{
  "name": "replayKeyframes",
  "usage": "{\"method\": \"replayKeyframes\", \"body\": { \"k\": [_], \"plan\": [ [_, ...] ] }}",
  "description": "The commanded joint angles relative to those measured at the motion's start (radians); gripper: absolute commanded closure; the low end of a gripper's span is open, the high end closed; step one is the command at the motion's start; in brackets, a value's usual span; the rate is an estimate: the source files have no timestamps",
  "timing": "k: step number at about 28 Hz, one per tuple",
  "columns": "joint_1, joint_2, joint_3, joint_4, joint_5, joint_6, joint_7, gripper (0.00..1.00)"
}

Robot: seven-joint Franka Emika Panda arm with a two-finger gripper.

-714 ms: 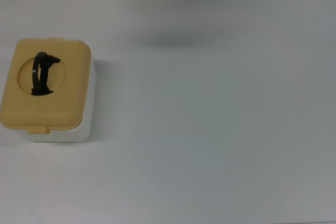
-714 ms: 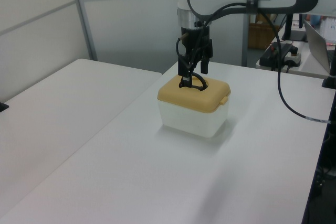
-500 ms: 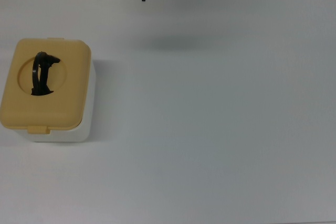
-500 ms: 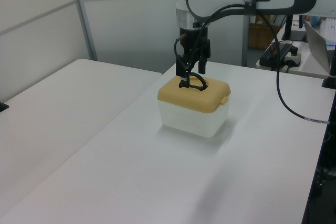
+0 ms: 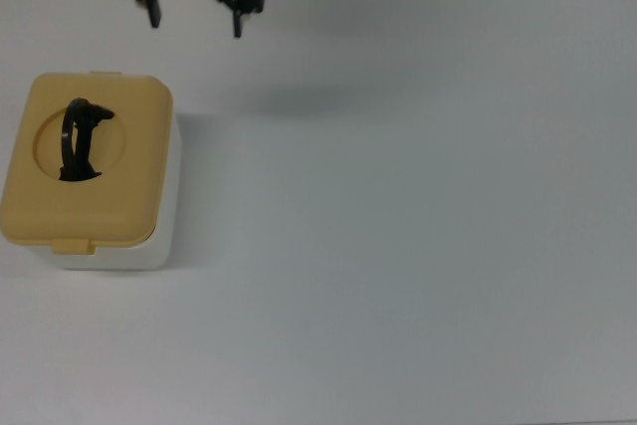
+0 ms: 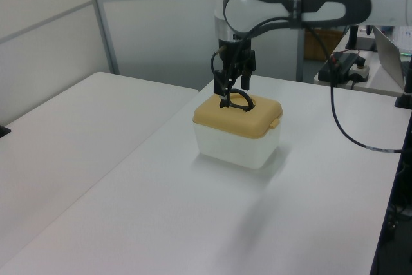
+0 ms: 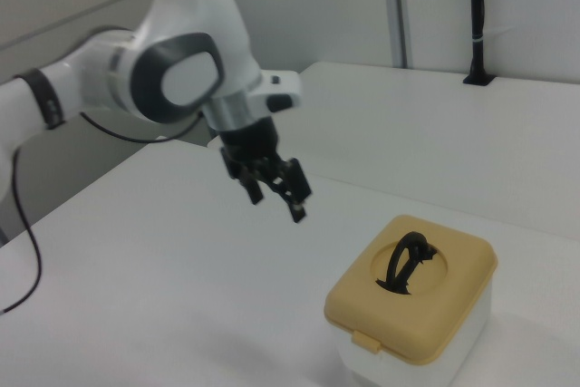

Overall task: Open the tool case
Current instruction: 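Lower the open gripper toward the black handle on the tan lid, then close the gripper around the black arched handle of the lid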

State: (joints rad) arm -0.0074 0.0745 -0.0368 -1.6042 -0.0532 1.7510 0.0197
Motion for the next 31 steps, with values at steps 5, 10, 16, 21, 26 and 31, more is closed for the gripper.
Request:
{"method": "replayKeyframes", "body": {
  "k": [5,10,16,21,26,31],
  "plan": [
    [-0.106,0.094,-0.005,0.069,-0.036,0.087,-0.049,0.0],
    [-0.147,0.1,-0.005,0.072,-0.036,0.09,-0.133,0.0],
    [-0.189,0.14,-0.005,0.115,-0.031,0.104,-0.176,0.0],
    [-0.189,0.174,-0.003,0.127,-0.03,0.145,-0.191,0.0],
    [-0.189,0.214,-0.003,0.127,-0.028,0.191,-0.228,0.0],
    [-0.189,0.244,-0.003,0.125,-0.025,0.24,-0.257,0.0]
  ]
}}
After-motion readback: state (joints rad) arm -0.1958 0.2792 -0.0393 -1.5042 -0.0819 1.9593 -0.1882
